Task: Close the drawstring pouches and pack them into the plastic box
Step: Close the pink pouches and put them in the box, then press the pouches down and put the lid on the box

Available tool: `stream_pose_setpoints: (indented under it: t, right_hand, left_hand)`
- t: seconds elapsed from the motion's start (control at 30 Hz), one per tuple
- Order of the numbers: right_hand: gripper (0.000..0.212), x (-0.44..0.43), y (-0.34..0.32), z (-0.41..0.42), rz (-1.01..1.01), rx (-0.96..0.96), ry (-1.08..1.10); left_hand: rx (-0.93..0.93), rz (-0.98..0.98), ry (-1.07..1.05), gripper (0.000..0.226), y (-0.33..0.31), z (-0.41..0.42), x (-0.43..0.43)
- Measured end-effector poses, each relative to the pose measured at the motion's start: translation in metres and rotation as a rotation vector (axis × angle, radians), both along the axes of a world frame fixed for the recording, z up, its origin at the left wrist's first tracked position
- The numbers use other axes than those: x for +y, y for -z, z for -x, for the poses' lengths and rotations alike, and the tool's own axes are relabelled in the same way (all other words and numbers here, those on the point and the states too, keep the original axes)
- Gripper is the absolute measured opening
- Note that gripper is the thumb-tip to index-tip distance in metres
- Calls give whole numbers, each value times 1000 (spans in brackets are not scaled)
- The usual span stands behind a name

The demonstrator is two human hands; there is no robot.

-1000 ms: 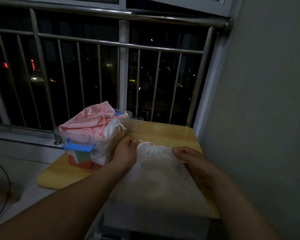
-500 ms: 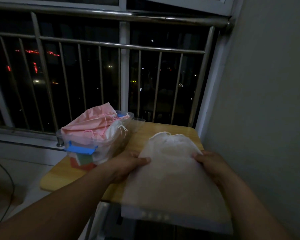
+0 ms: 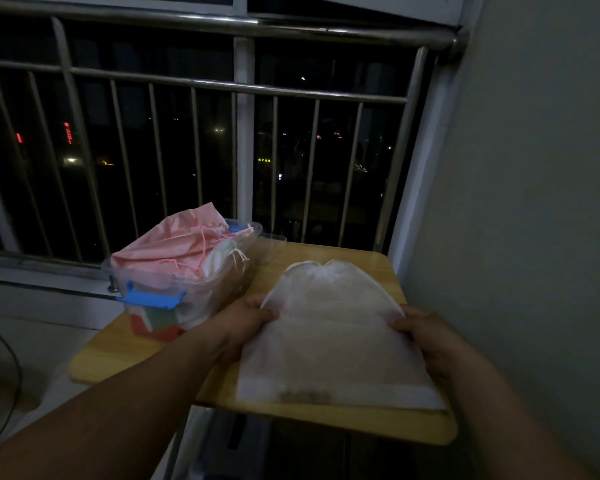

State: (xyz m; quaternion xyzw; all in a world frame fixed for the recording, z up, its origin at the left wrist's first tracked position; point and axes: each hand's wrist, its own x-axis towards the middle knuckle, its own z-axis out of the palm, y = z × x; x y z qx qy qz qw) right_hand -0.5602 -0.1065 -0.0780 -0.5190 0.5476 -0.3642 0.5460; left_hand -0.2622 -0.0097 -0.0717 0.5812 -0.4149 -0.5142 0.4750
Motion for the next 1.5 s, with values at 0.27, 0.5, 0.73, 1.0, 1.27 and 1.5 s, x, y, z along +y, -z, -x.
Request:
stream_pose_setpoints:
  t: [0.27,0.5,0.73,1.0,1.27,1.5]
  right_hand:
    - [32,-6,1,7,-96,-92,71]
    - [38,8,-14,13,-168,-136,8]
    - [52,8,-2,-6,-43,125,-74]
    - [37,4,-2,-19,-36,-4,3]
    - [24,-16,-109,-59,189,-23,-42]
    - [29,-12,-181,-199,428,109,-393]
  left_hand:
    - [301,-19,-90,29,2,3,3]
    - [305,41,-33,27,6,12,6]
    - [126,54,-181,37,15,16,8]
    - [-107,86,-69,50,-6,20,39]
    - [-55,322,-276,31,-92,15,38]
    - [-103,463,-625,34,-127,-57,49]
